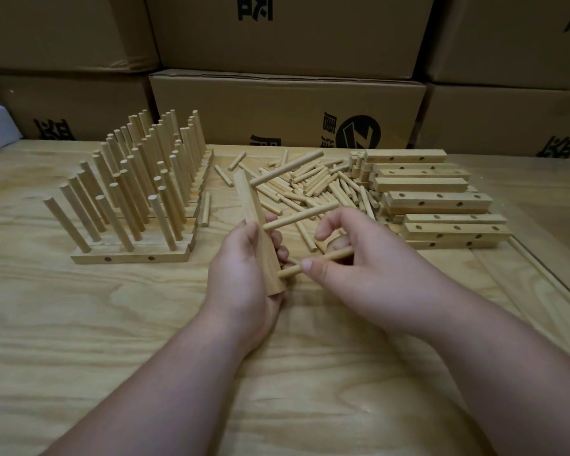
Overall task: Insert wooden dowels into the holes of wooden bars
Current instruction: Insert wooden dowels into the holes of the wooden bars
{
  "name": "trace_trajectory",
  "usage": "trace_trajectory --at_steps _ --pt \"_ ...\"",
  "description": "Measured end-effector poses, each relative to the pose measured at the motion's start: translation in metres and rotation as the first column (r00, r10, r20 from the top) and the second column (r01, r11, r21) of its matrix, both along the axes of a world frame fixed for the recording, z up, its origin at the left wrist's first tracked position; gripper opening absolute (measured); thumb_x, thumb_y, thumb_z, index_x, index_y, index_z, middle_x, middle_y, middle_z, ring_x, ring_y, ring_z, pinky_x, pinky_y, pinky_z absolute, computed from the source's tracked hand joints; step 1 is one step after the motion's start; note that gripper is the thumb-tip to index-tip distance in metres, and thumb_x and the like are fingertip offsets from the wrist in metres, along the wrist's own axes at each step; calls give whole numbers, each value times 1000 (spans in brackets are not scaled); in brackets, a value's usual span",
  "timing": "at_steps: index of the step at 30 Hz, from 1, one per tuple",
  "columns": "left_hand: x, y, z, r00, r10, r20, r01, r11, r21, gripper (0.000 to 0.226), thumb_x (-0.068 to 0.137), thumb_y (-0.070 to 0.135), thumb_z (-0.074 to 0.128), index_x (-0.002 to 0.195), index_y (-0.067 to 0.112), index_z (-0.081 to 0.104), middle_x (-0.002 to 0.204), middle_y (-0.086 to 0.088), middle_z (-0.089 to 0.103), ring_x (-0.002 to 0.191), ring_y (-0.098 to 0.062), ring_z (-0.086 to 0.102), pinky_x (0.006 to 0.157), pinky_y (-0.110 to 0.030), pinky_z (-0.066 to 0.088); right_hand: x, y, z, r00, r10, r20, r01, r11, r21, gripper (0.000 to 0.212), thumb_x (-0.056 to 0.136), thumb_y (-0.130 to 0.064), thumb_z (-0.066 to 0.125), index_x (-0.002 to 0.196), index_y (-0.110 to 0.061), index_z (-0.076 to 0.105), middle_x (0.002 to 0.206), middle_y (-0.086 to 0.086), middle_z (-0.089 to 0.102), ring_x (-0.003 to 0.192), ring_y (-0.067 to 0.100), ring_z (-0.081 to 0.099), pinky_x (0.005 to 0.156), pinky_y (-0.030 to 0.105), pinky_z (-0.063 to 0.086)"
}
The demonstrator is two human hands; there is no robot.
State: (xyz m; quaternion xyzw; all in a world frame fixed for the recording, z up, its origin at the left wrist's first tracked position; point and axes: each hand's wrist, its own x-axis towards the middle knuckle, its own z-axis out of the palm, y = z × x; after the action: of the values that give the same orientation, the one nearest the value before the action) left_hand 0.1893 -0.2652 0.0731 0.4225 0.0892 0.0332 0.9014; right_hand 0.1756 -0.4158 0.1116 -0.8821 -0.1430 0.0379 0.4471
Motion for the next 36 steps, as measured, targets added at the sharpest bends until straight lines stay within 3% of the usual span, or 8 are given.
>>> trace_trajectory --at_steps 4,9,13,17,22,26,31,36 --pt "3 3 -1 998 -32 -55 31 999 -18 32 104 25 41 119 10 64 77 -5 50 62 -17 45 54 -30 34 2 -9 7 992 46 -114 -23 981 194 42 66 -66 65 101 -47 49 69 -3 65 59 9 54 60 37 46" --pt "5 4 1 996 -39 -85 32 996 -86 29 103 20 48 131 18 55 70 -7 53 53 -17 45 41 -24 37 6 -12 10 972 185 -143 -94 871 482 53 81 -69 58 108 -23 56 74 10 69 59 24 60 49 34 50" --pt "3 7 2 995 -97 -29 95 994 -61 41 102 12 43 127 44 53 66 -6 58 50 -17 46 43 -23 36 14 -19 10 996 -79 -45 90 782 617 49 93 -63 44 90 -18 62 62 9 62 48 24 54 43 33 46" --pt "-1 10 4 944 -328 15 328 942 -75 39 96 13 45 131 21 57 74 -8 54 53 -17 45 44 -23 36 23 -25 6 949 -315 22 251 794 553 12 101 -31 57 97 -26 67 66 -1 65 50 14 52 46 31 47" --pt "-6 11 5 867 -494 60 488 868 92 44 84 22 52 126 23 64 78 -8 60 54 -18 48 50 -25 39 24 -25 4 974 -221 50 179 885 430 23 98 -25 62 115 -39 68 89 -8 71 62 -1 58 62 28 50" --pt "-6 12 4 840 -540 60 527 837 146 43 88 24 51 129 22 65 81 -10 63 55 -19 49 54 -28 40 23 -24 4 979 -192 76 154 925 346 22 97 -23 64 106 -41 72 96 -16 72 67 -9 59 72 28 46" --pt "-6 13 7 839 -535 102 525 844 109 47 87 36 45 125 19 65 75 -15 67 49 -22 49 52 -28 36 23 -23 4 959 -236 157 161 910 382 11 96 -24 65 95 -29 74 74 -18 70 59 -6 59 63 19 43" --pt "-8 4 7 900 -434 34 424 892 155 28 96 27 36 96 17 63 63 -15 63 44 -19 46 48 -25 39 27 -27 1 928 -331 173 236 879 414 11 96 -31 65 96 -27 75 70 -16 69 60 -3 60 63 24 44"
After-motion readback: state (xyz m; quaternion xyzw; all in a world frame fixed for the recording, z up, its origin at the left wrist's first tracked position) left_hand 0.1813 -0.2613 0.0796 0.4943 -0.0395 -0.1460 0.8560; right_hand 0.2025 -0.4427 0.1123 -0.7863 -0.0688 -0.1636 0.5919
